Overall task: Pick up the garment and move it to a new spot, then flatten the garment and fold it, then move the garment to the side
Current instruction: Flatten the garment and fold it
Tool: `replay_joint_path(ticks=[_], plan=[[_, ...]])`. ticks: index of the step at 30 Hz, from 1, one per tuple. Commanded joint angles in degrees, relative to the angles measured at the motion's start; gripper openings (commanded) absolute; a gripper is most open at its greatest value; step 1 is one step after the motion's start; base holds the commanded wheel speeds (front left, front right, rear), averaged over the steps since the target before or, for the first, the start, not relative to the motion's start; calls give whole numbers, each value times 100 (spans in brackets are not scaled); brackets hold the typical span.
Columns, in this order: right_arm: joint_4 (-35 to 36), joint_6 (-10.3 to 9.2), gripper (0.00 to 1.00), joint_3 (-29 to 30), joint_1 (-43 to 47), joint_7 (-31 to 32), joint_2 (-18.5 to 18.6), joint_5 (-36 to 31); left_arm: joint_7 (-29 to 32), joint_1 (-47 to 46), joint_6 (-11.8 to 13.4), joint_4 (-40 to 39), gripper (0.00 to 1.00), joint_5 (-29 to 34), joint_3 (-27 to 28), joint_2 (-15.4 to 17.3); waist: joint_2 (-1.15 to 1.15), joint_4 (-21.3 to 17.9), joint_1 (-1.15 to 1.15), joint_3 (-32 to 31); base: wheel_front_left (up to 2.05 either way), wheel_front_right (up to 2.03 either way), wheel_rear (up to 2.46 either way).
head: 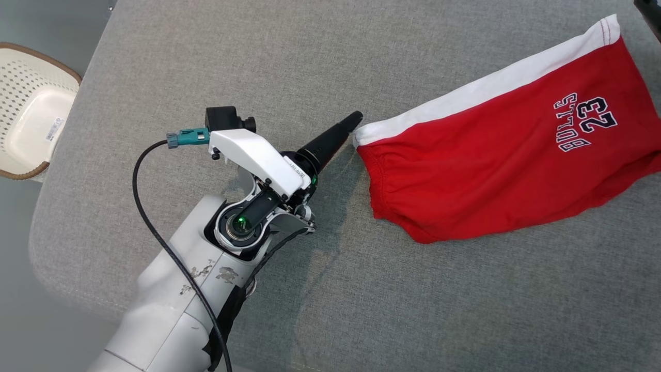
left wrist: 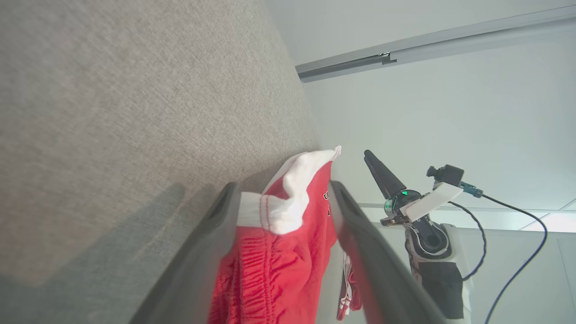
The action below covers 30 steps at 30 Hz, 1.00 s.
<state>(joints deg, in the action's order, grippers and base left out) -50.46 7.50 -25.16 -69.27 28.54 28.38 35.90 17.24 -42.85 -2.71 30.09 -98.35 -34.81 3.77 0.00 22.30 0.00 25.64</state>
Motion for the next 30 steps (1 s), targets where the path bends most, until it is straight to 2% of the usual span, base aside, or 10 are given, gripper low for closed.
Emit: replay_joint_path(ticks=[1, 7, 16, 20, 22, 25, 30], plan=[[-12, -3, 100, -60, 123, -197, 10, 97, -103, -126, -27, 78, 100, 90, 37, 18, 0, -39, 0, -60, 0, 0, 0], [132, -3, 100, -301, 422, -1007, 53, 270, -812, -51, -109, 330, 100, 485, 93, 60, 0, -172, 0, -296, 0, 0, 0], [665, -3, 100, -1048, 1331, -2690, 279, 297, -2956, 325, -370, 635, 100, 2030, -181, 362, 0, -597, 0, -963, 0, 0, 0], [732, -3, 100, -1303, 1602, -3269, 322, 97, -3216, 603, -407, 684, 100, 2603, 35, 450, 0, -793, 0, -1177, 0, 0, 0], [682, -3, 100, -1391, 1737, -3644, 327, -51, -3233, 807, -373, 518, 100, 3275, 718, 492, 0, -908, 0, -1307, 0, 0, 0], [595, -3, 100, -1400, 1963, -4120, 213, -288, -3227, 1459, -335, 91, 100, 4586, 1531, 338, 0, -1081, 0, -1504, 0, 0, 0], [633, -3, 100, -858, 2381, -4385, 2, -868, -3230, 2385, -375, -683, 100, 6114, 2506, 88, 0, -1338, 0, -1748, 0, 0, 0]])
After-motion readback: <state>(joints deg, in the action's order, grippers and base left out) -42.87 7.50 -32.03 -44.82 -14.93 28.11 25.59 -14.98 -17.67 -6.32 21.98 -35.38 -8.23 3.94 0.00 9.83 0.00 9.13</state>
